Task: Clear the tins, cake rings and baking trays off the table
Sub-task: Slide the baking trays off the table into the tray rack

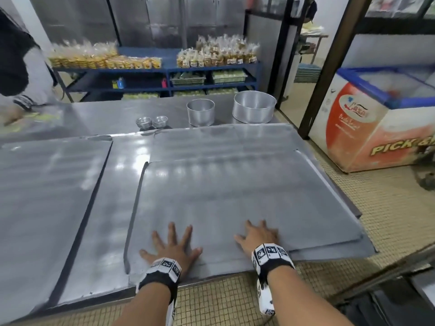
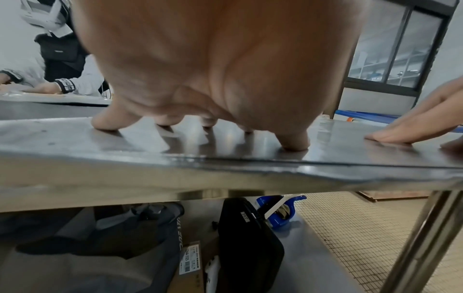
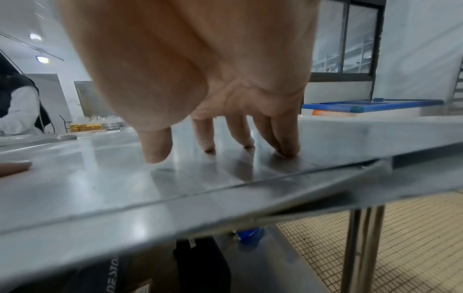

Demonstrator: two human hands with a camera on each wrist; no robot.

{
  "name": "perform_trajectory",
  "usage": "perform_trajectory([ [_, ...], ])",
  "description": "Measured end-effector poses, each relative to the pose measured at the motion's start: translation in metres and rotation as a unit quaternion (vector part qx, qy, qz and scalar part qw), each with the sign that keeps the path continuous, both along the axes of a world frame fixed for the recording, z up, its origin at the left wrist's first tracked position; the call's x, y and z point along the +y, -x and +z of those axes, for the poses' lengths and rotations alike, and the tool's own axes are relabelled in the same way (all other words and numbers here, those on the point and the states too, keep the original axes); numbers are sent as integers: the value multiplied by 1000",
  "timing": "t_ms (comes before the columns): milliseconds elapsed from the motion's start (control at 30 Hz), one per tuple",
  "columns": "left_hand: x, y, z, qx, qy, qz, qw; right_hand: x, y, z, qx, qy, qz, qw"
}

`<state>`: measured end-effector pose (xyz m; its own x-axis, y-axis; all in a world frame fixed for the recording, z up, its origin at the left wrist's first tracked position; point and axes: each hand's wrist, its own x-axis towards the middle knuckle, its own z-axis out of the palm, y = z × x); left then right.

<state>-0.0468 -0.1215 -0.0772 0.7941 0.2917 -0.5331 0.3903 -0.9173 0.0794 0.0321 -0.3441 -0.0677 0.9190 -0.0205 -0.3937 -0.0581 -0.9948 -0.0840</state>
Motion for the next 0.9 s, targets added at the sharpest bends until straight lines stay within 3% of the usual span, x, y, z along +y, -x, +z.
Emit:
perform_trajectory([
  [633,-46,-51,8,-6,15,123,992,-19,-100,-2,15,16,108,994],
  [767,-20,-50,17,-42,4,126,991,-22,-93,-6,4,-22,61,998],
  [900,19,-35,26,-97,-42,219,970,-13,-78,-10,-24,-67,-11,997],
])
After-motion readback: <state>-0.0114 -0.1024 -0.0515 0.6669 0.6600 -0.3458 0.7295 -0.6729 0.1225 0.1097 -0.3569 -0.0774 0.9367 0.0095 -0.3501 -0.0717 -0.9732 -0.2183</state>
